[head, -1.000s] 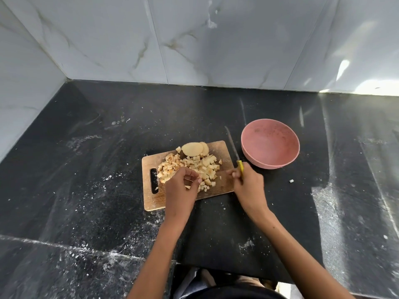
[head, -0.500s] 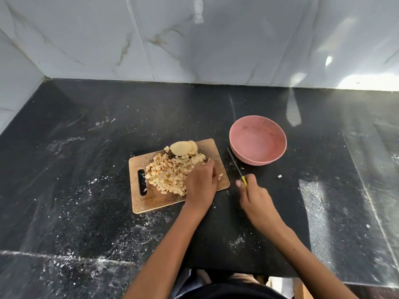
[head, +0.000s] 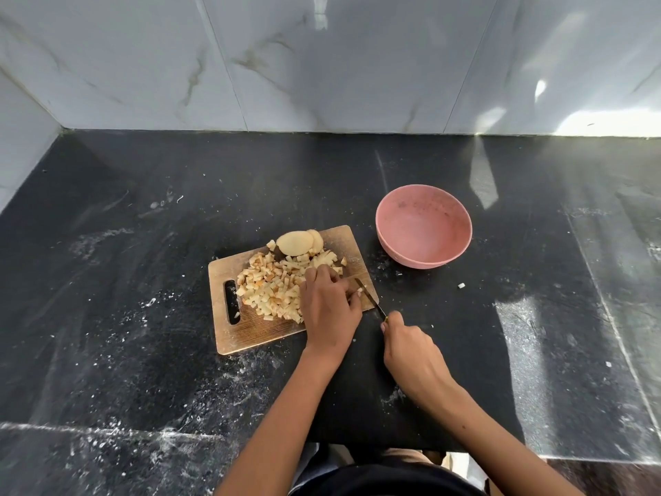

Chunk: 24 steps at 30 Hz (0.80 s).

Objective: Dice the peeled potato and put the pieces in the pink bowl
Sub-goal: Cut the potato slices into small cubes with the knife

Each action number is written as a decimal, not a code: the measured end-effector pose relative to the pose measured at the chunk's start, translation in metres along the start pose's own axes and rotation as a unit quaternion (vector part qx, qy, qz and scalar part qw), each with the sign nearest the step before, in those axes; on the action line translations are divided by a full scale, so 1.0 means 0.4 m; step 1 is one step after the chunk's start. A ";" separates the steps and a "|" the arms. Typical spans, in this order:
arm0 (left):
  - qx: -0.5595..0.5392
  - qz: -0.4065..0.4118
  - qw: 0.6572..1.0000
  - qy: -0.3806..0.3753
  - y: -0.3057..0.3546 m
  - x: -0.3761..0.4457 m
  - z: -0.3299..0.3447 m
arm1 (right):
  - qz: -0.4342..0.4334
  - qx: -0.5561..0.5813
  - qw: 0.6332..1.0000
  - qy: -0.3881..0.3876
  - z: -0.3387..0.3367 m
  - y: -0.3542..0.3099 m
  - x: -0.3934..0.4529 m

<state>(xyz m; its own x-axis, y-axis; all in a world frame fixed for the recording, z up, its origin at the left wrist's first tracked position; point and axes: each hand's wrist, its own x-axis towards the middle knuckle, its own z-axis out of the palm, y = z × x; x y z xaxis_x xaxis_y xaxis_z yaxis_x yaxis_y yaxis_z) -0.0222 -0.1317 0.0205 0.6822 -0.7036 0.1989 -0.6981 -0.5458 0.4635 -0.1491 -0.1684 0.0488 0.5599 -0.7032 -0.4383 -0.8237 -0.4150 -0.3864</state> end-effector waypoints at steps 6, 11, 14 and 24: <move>-0.004 -0.005 1.000 0.010 0.002 -0.006 0.011 | 0.019 -0.020 0.999 -0.030 0.015 0.024 -0.041; -0.012 -0.008 1.000 0.002 -0.012 -0.016 0.011 | 0.005 0.005 1.000 -0.030 0.004 0.028 -0.039; -0.015 -0.013 1.000 -0.009 -0.011 -0.012 0.006 | 0.013 0.013 0.999 -0.030 -0.002 0.009 -0.019; -0.067 -0.058 0.996 -0.020 0.009 0.012 0.013 | 0.033 0.000 0.999 -0.042 -0.011 0.003 -0.020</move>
<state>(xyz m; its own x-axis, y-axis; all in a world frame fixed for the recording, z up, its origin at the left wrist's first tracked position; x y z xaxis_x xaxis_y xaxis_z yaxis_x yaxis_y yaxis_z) -0.0225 -0.1394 0.0185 0.7454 -0.6584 0.1048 -0.5781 -0.5600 0.5934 -0.1551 -0.1659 0.0554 0.5105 -0.6777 -0.5292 -0.8587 -0.3696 -0.3550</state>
